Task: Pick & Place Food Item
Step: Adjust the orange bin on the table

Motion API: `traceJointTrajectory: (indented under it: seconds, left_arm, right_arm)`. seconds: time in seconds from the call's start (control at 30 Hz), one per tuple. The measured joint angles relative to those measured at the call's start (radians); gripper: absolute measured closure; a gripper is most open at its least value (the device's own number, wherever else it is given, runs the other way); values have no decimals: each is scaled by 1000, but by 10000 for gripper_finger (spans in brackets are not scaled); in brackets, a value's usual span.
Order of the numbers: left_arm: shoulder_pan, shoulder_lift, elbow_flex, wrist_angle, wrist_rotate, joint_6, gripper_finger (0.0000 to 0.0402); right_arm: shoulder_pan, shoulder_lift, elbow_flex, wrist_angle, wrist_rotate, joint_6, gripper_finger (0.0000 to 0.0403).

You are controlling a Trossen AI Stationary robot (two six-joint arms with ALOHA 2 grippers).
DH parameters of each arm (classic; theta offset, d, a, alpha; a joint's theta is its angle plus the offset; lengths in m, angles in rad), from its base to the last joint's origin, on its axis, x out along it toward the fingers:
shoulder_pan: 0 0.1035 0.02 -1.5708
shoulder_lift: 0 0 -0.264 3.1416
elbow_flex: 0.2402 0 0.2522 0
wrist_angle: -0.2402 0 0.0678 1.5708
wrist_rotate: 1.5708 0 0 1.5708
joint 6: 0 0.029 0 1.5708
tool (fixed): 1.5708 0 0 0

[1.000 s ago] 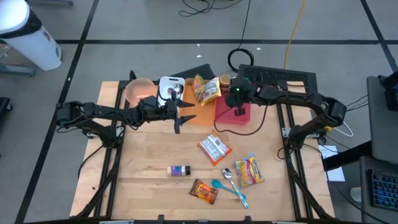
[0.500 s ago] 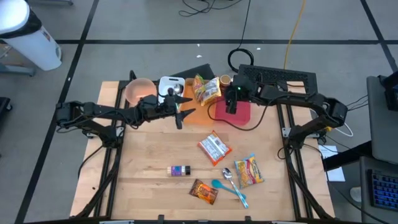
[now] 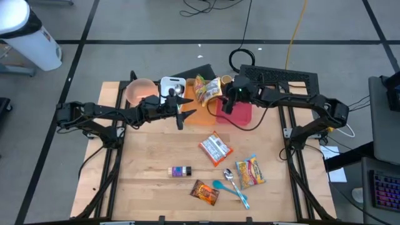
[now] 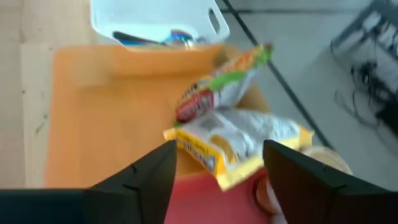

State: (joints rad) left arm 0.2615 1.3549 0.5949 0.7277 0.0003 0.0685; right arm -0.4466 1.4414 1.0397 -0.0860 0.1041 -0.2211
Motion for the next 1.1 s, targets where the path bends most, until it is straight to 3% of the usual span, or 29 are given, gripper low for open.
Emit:
traceJointTrajectory:
  seconds: [0.27,0.4,0.53,0.6,0.9,1.0,1.1]
  left_arm:
    - [10,0,0,-83,10,53,163]
    - [42,0,0,-150,112,57,163]
    - [67,0,0,-218,312,43,163]
    - [65,0,0,-255,364,34,163]
    - [37,29,78,-548,369,10,163]
    - [27,92,114,-593,435,-10,163]
    - [10,175,147,-603,436,-22,163]
  right_arm:
    - [-27,0,0,-134,-3,67,104]
    - [16,-13,-1,-136,-36,21,91]
    - [63,-16,0,-105,-29,-26,93]
    - [76,-15,-1,-105,-29,-33,97]
    - [82,-15,-1,-122,-27,-36,129]
    - [82,-15,-1,-125,-27,-34,136]
    - [82,-15,-1,-144,-27,-24,139]
